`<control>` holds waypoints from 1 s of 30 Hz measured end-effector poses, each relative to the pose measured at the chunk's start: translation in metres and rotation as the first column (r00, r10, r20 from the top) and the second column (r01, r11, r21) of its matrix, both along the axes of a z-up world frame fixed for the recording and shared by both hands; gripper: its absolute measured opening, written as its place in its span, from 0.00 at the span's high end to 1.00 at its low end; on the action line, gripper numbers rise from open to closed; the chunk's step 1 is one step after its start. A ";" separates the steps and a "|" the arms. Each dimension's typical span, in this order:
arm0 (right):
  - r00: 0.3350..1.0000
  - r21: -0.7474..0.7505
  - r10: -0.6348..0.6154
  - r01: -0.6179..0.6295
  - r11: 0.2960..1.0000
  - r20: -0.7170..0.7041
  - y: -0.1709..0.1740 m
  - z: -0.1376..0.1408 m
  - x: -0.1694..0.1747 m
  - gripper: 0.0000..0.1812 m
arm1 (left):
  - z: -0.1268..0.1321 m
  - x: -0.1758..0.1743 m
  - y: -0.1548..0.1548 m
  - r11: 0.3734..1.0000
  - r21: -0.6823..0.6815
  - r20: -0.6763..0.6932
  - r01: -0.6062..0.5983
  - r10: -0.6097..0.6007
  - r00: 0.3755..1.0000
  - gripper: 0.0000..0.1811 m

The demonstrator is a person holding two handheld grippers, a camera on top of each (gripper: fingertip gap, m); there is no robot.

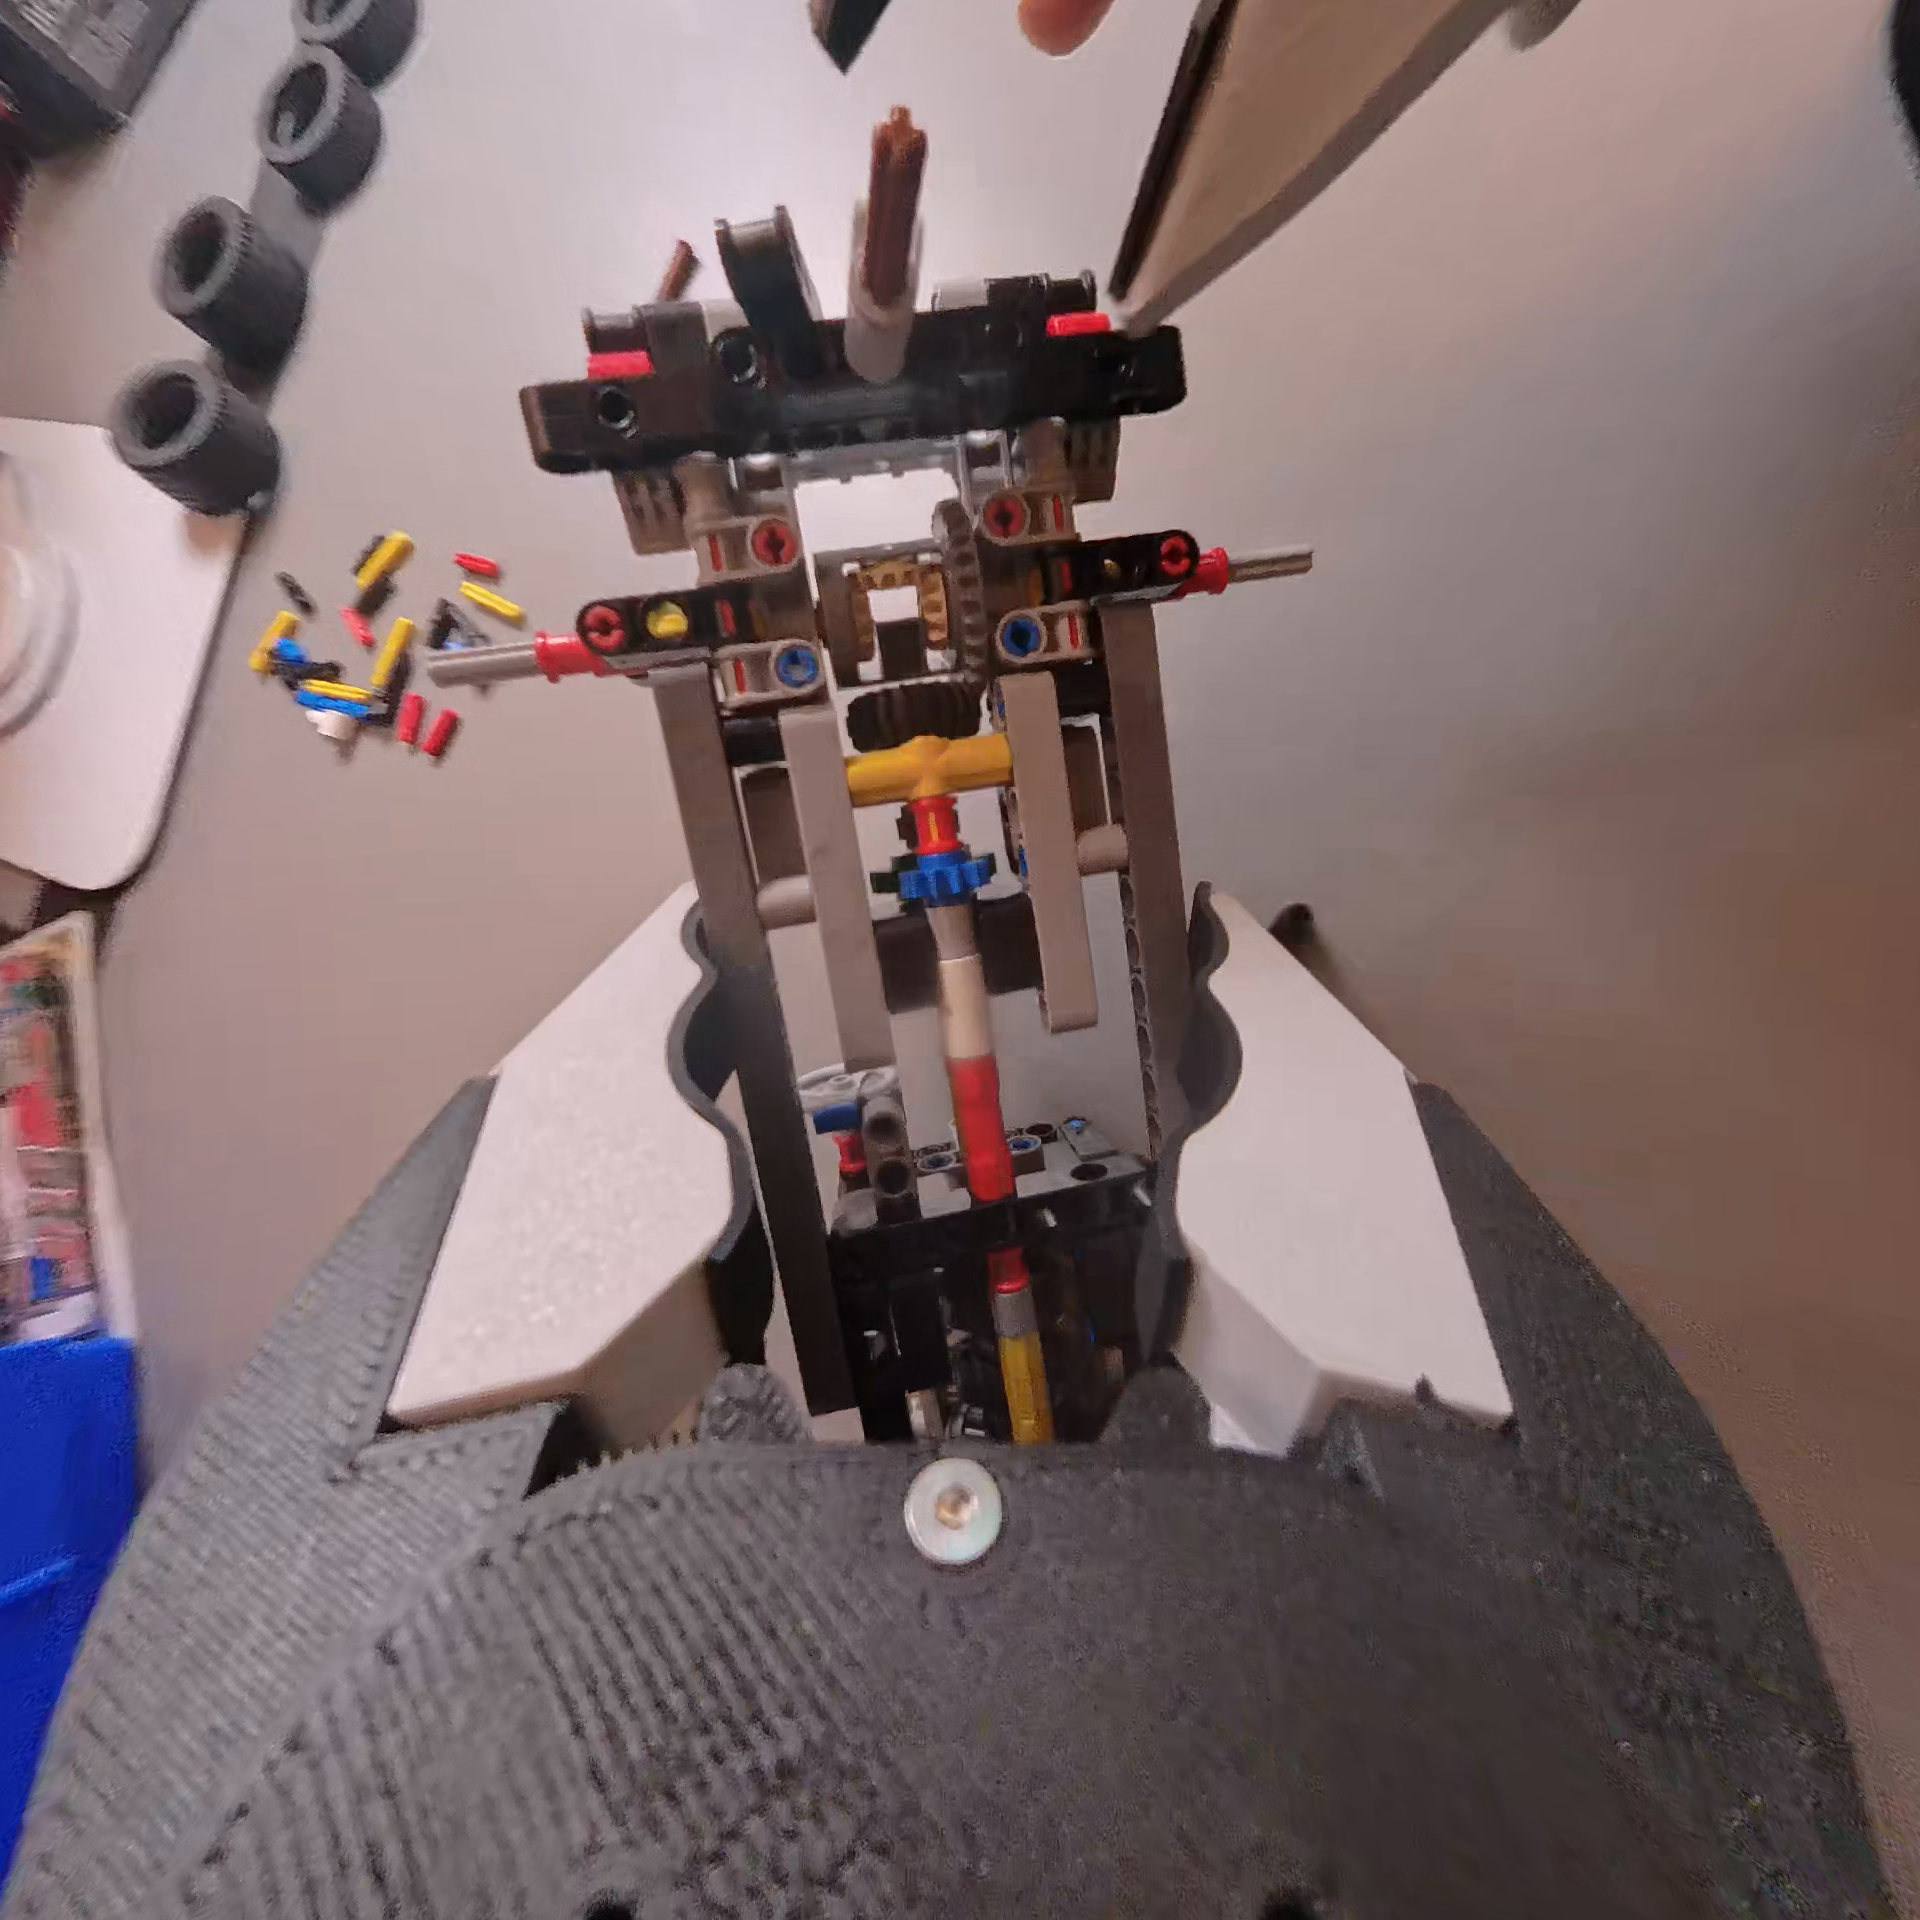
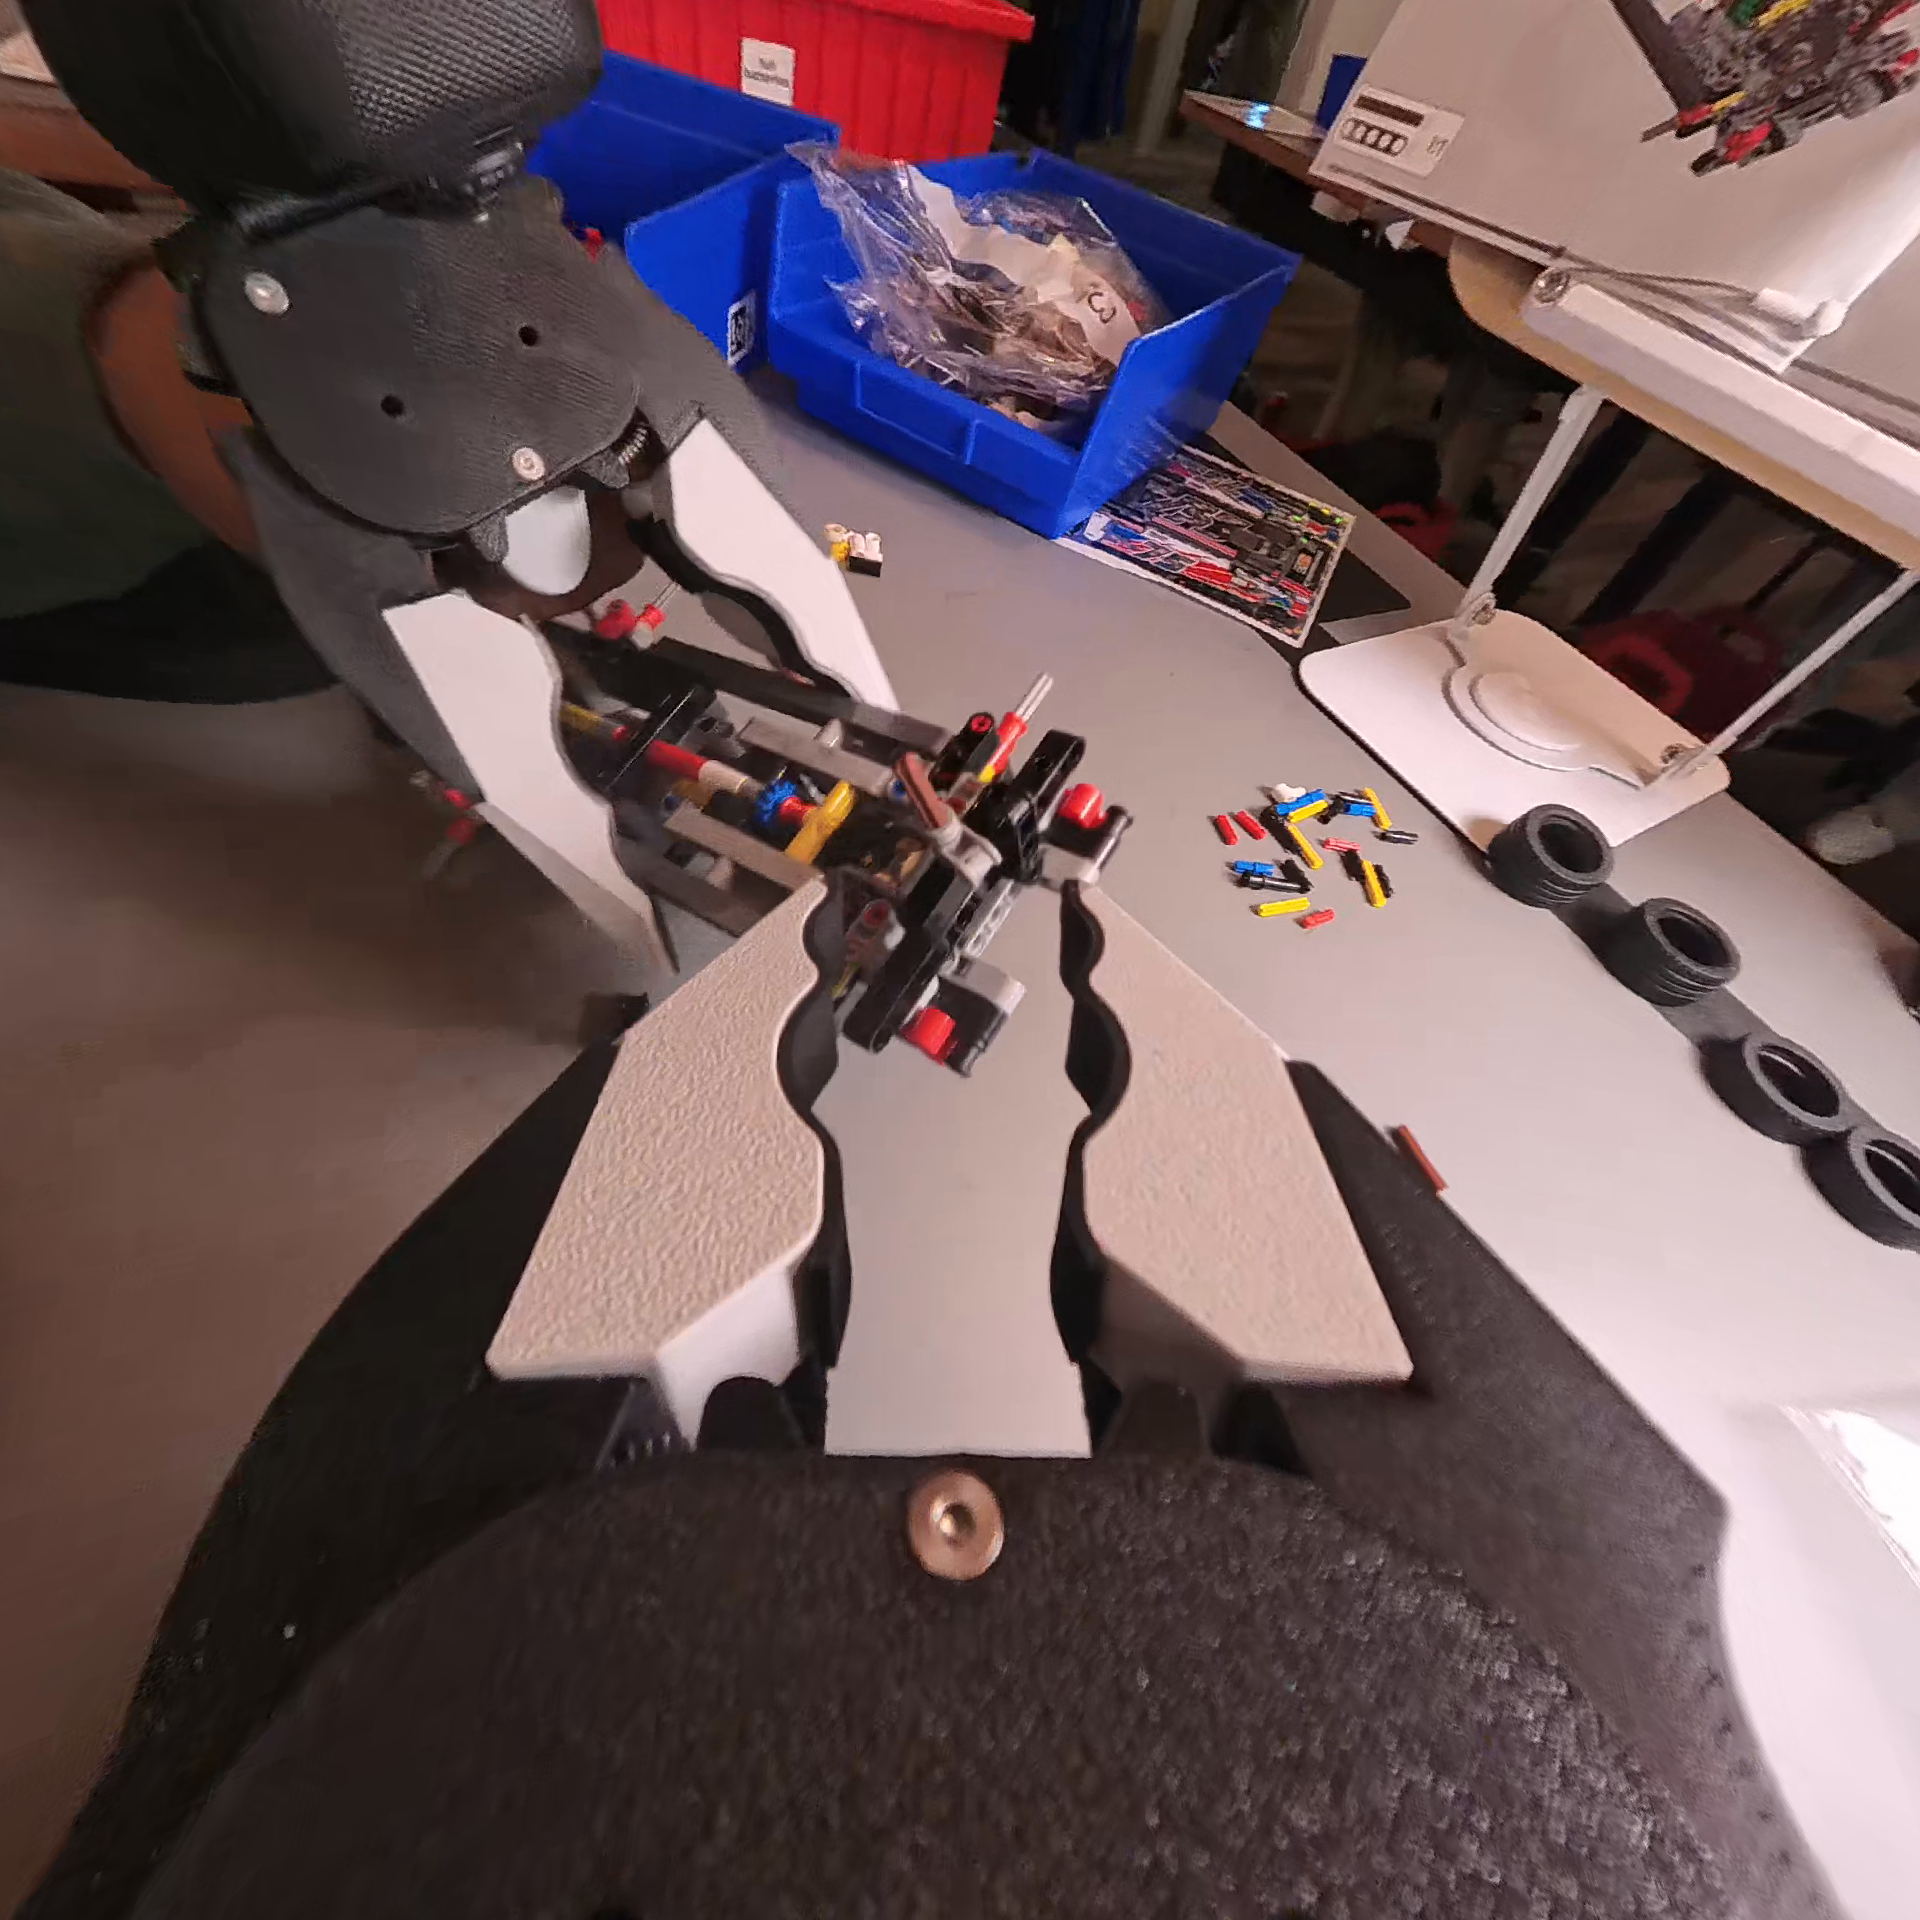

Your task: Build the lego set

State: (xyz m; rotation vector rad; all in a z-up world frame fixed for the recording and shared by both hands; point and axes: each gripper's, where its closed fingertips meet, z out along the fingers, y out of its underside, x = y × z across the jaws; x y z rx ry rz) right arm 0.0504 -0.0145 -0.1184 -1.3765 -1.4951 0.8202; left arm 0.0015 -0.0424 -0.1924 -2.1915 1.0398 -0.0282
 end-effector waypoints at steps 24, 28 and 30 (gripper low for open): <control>0.996 0.385 0.060 -0.084 0.919 0.072 0.004 -0.010 -0.011 0.89 | 0.006 -0.028 0.018 0.962 0.191 -0.414 0.194 -0.100 0.905 0.52; 0.983 0.482 0.145 -0.182 0.857 0.112 -0.006 -0.018 -0.009 0.84 | 0.002 -0.030 0.015 0.938 0.177 -0.514 0.297 -0.169 0.841 0.52; 0.971 0.509 0.191 -0.237 0.828 0.143 -0.013 -0.023 -0.008 0.88 | -0.001 -0.029 0.013 0.935 0.153 -0.526 0.319 -0.196 0.828 0.52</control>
